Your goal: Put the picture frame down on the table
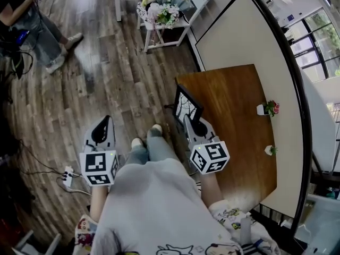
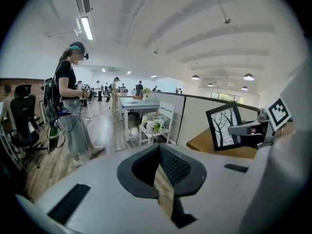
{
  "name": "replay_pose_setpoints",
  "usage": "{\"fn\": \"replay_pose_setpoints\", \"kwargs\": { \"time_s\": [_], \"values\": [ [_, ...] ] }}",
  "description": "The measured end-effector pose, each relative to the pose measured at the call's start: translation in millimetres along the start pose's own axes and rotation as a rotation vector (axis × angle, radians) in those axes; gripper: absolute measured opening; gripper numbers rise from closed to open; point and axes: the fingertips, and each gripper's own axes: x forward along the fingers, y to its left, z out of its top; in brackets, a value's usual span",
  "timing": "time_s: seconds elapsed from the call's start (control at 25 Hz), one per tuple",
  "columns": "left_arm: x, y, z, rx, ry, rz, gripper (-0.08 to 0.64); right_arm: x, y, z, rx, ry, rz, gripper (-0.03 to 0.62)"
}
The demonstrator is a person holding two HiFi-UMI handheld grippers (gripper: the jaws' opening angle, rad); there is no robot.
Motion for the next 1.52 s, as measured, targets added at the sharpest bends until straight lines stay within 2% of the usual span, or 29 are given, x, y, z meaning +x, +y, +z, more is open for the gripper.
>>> {"fn": "replay_pose_setpoints", "kwargs": {
  "time_s": [0.32, 0.84, 1.04, 1.2, 1.52],
  "values": [
    [56, -12, 16, 0.055, 0.021, -0.062, 0.003, 17, -52, -7, 0.068, -0.005, -0.097, 0.008],
    [211, -77, 104, 0.184, 0.025, -0.276, 0.003, 43, -180, 27, 0.194, -0.041, -0.325, 0.008],
    [254, -116, 132, 0.228, 0.023, -0.366, 0.003, 37, -218, 37, 0.223, -0.060, -0.401, 0.009],
    [281, -152, 143, 0.269, 0.011, -0.433, 0.003, 23, -243, 35, 0.245, -0.080, -0.458, 0.008],
    [308, -247, 154, 0.380, 0.014, -0.620, 0.003, -32, -283, 18, 0.331, -0.131, -0.621, 0.008]
  ]
}}
